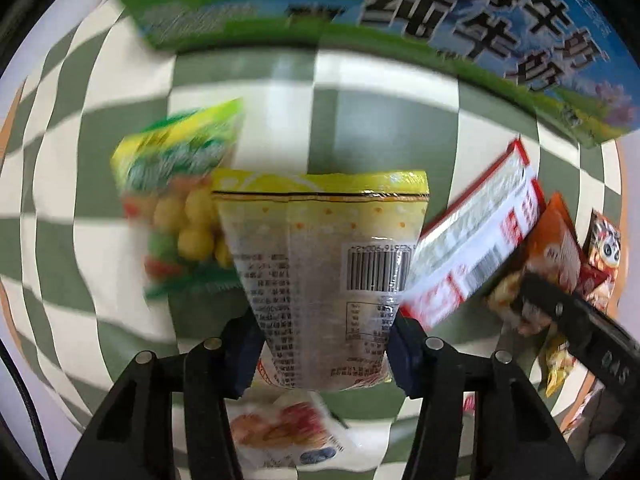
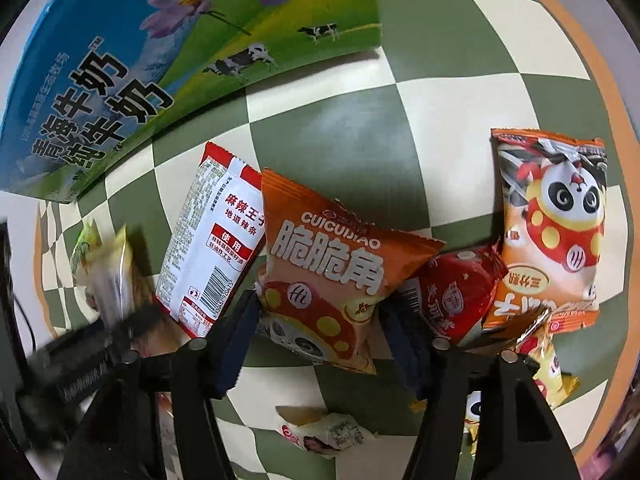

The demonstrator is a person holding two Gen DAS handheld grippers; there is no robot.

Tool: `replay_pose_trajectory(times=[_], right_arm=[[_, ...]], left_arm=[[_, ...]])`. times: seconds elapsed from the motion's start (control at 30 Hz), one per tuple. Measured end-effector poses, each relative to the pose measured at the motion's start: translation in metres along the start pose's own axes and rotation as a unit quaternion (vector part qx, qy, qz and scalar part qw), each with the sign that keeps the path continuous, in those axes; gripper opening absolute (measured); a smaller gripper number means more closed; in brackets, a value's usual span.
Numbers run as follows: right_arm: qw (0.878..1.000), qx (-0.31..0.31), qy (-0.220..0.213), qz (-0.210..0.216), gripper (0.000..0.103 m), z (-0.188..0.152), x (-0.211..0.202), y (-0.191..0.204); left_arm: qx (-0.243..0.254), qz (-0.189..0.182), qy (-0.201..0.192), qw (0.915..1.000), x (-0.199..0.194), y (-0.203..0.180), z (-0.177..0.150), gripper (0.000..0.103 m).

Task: Organize snacks
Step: 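Grasp the clear bread bag with the left tool while the right tool grasps the orange Cuicuijiao pack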

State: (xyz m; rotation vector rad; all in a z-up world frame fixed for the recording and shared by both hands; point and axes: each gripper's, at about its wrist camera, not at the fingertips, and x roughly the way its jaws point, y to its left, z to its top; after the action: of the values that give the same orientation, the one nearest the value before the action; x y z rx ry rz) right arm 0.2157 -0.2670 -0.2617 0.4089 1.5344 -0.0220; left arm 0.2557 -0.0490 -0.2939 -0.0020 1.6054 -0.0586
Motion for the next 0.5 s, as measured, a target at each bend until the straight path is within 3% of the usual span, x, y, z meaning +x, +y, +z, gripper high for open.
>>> replay_pose_trajectory(times=[0.1, 0.2, 0.27, 0.33, 0.4, 0.5], right_arm=[[0.998, -0.062, 0.023, -0.022, 0.059, -0.013, 0.002, 0.013], [0.984, -0.152, 0.080, -0.045, 0.058, -0.029, 0.008, 0.028], [0.978, -0.176, 0.095, -0.060, 0.059, -0.035, 0.011, 0.033], [0.980, -0.171, 0.087, -0.056, 0.069, -0.034, 0.011, 0.033], [0.986, -0.142, 0.068, -0.048, 0.084, -0.036, 0.008, 0.025], [0.997, -0.063, 0.050, -0.021, 0.084, -0.026, 0.008, 0.004]], left_arm=[[-0.009, -0.012, 0.017, 0.9998, 0.004, 0.002, -0.020, 0.050], [-0.014, -0.026, 0.032, 0.9990, 0.012, 0.002, -0.032, 0.050], [-0.015, -0.030, 0.032, 0.9989, 0.019, 0.000, -0.034, 0.051], [-0.021, -0.035, 0.037, 0.9985, 0.027, 0.001, -0.030, 0.055], [-0.027, -0.045, 0.041, 0.9978, 0.038, 0.002, -0.025, 0.059], [-0.030, -0.048, 0.042, 0.9975, 0.042, 0.002, -0.022, 0.059]])
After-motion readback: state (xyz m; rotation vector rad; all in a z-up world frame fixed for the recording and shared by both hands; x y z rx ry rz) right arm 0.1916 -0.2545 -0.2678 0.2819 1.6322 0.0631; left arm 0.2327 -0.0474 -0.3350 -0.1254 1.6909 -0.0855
